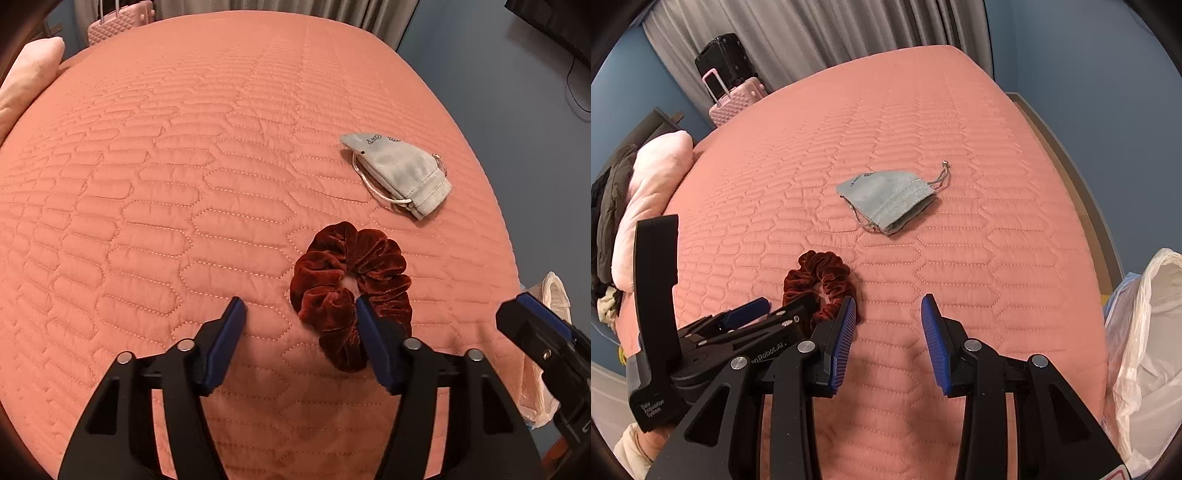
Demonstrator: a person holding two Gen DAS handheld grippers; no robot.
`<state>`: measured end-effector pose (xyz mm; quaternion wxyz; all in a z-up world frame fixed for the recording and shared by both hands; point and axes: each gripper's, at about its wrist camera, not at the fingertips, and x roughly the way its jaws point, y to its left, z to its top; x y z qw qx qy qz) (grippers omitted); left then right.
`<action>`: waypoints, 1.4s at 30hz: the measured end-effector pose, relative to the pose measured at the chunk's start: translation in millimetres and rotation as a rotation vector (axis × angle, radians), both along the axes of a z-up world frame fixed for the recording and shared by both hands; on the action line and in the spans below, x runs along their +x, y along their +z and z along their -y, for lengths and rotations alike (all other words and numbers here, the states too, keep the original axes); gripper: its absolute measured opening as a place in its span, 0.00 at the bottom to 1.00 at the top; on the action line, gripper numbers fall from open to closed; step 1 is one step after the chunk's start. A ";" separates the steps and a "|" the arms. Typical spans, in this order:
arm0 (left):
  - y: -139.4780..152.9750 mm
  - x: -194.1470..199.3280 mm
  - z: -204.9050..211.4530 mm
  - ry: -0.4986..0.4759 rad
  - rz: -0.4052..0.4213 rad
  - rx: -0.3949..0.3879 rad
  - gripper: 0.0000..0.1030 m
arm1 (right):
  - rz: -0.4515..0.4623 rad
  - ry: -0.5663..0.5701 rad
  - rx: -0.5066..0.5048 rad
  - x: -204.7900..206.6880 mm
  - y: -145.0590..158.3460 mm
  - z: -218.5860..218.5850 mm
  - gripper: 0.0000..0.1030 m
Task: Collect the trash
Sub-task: 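Grasp the grey drawstring pouch with the right gripper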
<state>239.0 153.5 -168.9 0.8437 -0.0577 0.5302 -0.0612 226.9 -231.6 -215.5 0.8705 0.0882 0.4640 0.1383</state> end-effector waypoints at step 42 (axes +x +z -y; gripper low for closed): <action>15.8 25.1 -19.4 0.005 0.110 0.033 0.08 | 0.032 0.019 -0.159 61.1 -23.0 -37.0 0.09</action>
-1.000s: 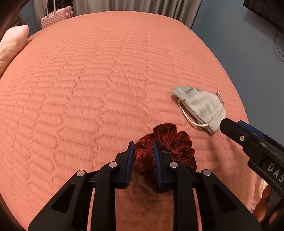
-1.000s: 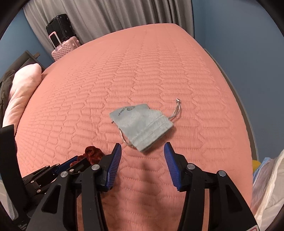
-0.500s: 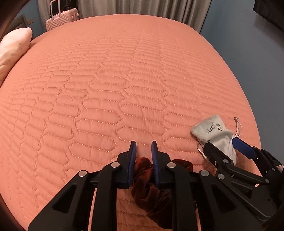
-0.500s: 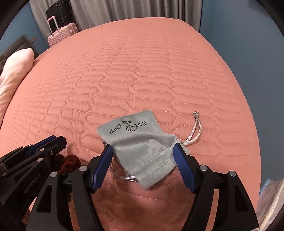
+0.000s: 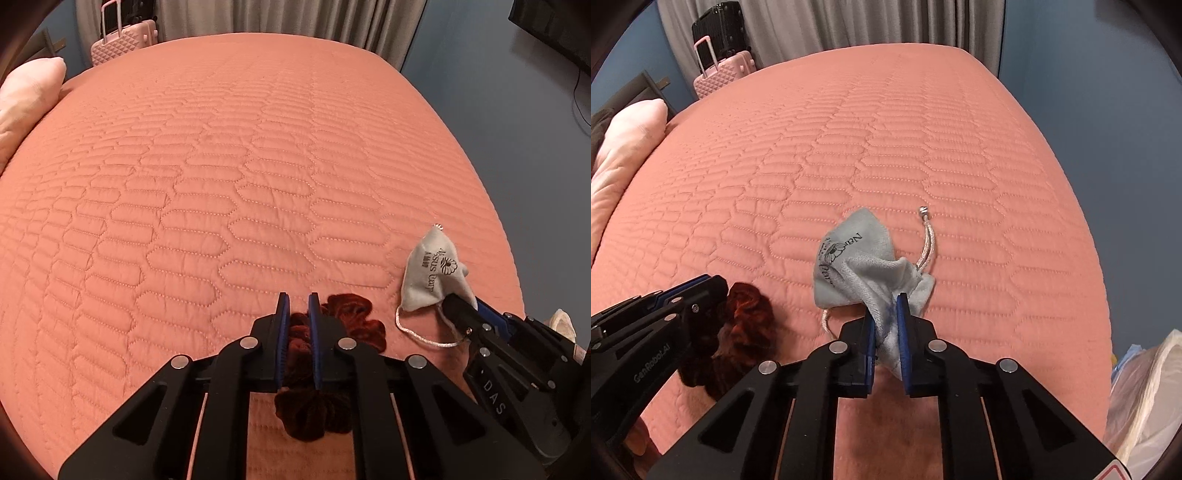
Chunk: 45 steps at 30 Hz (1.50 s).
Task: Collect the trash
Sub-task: 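Grasp the grey drawstring pouch with the right gripper, then grasp the dark red velvet scrunchie with the left gripper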
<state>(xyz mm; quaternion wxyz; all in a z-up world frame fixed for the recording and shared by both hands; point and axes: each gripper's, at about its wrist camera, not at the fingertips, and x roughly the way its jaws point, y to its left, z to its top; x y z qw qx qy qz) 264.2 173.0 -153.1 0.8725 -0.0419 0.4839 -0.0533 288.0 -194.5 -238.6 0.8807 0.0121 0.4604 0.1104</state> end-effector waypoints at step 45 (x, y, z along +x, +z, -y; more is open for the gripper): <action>40.2 -98.2 8.1 0.013 0.060 -0.049 0.53 | 0.105 -0.085 0.271 -185.2 78.0 101.5 0.09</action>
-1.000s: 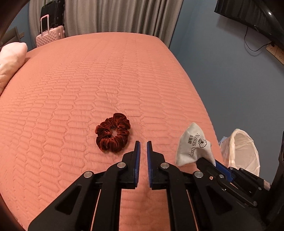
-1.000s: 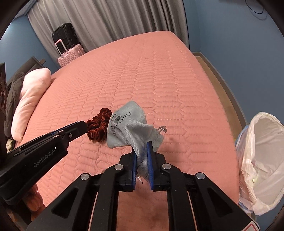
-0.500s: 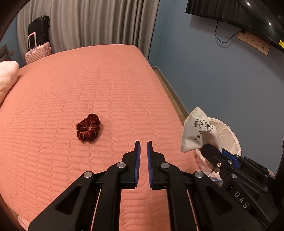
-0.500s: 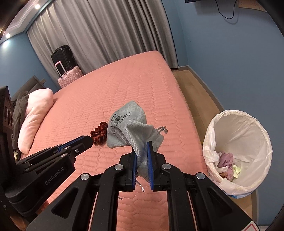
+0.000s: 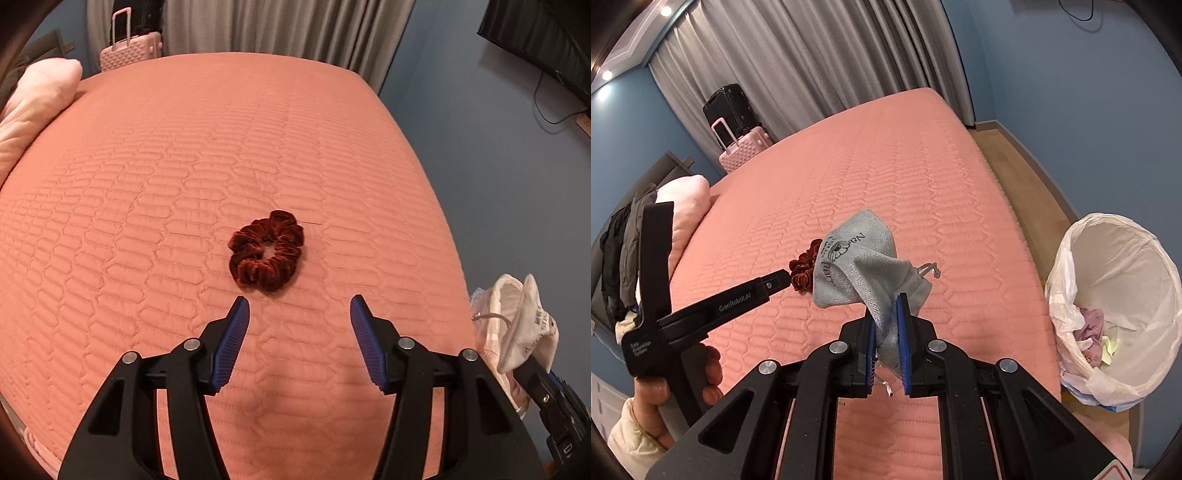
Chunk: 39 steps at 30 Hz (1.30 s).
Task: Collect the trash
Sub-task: 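Grasp the dark red velvet scrunchie with the left gripper, then carry the scrunchie and grey pouch over the wastebasket with both grippers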
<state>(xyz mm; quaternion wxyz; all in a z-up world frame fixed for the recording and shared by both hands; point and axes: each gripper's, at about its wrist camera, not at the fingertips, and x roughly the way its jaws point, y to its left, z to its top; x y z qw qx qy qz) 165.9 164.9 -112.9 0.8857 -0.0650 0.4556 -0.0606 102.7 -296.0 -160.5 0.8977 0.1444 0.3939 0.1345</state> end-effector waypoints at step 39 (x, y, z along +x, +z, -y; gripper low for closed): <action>-22.3 28.5 8.7 -0.085 -0.027 -0.029 0.13 | -0.079 0.042 -0.003 58.5 -32.0 -40.9 0.09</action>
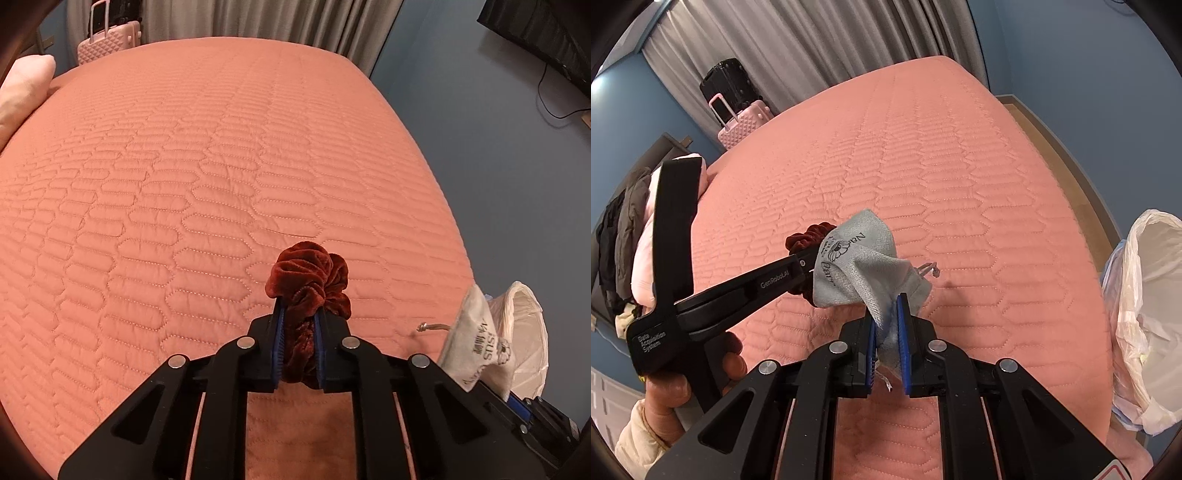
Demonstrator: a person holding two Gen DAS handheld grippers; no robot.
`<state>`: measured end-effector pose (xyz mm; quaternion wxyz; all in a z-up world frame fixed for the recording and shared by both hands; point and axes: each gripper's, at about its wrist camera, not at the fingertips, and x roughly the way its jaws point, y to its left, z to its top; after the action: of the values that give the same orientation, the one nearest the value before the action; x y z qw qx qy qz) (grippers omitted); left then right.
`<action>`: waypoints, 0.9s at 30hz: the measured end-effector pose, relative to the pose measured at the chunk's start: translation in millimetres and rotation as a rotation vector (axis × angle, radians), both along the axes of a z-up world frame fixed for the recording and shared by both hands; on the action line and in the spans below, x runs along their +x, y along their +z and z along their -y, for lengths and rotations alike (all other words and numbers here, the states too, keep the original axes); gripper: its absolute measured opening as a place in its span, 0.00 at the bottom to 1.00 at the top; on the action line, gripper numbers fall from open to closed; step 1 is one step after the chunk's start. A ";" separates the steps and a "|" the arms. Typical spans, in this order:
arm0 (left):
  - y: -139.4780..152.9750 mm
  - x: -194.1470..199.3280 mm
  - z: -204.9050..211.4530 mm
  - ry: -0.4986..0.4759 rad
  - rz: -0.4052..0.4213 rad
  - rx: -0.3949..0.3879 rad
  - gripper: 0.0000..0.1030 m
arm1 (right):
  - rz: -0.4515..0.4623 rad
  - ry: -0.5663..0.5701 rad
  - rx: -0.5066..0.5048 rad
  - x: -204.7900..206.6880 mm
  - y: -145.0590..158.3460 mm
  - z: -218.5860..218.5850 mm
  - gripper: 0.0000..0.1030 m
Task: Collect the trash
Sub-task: 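Carry the scrunchie and grey pouch over the wastebasket with both grippers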
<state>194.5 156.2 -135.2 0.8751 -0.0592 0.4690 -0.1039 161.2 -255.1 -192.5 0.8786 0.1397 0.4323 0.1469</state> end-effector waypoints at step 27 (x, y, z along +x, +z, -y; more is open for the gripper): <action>109.5 -121.5 112.2 -0.265 0.213 0.009 0.13 | 0.197 -0.193 0.060 -105.2 77.2 128.4 0.10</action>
<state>73.0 44.0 -25.7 0.8989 0.0182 0.3775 -0.2218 56.0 -383.6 -115.3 0.9224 0.1916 0.3239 0.0875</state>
